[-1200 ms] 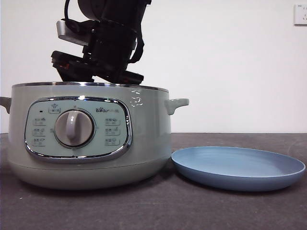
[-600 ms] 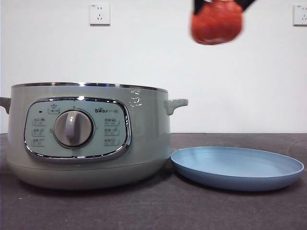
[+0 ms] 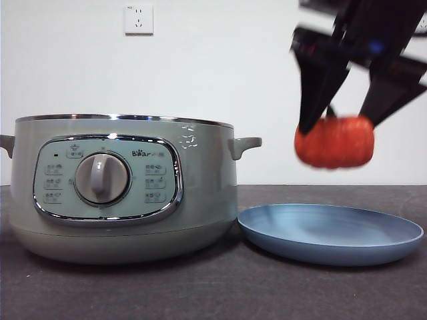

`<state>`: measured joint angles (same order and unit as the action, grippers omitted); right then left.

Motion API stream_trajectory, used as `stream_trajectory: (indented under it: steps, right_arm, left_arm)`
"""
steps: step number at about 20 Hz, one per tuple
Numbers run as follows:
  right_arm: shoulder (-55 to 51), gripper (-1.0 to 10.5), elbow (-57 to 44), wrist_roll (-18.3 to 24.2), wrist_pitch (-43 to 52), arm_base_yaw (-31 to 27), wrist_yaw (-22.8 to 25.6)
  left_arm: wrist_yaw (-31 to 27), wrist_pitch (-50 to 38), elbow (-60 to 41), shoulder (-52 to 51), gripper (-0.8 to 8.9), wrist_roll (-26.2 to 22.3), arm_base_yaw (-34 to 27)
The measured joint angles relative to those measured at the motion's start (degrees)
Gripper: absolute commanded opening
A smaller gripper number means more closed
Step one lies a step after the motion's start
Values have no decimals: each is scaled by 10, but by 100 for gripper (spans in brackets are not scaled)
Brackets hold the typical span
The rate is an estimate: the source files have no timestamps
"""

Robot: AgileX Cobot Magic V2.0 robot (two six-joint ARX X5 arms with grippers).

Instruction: Take the pumpkin out from the steamer,put the pumpkin in the blue plate,close the lid

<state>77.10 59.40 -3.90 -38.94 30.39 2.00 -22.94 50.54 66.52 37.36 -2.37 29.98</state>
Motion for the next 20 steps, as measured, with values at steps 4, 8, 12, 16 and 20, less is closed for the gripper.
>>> stream_trajectory:
  steps: [4, 8, 12, 16, 20]
  right_arm:
    - [72, -1, -1, 0, 52, 0, 0]
    - [142, 13, -1, -1, 73, -2, -1]
    - [166, 291, 1, -5, 69, -15, -5]
    - [166, 541, 1, -13, 66, -19, -6]
    - [166, 539, 0, -15, 46, -20, -5]
  left_arm:
    - [13, 0, 0, 0, -9, 0, 0]
    - [12, 0, 0, 0, -9, 0, 0]
    - [12, 0, 0, 0, -9, 0, 0]
    - [12, 0, 0, 0, -9, 0, 0]
    - [12, 0, 0, 0, -9, 0, 0]
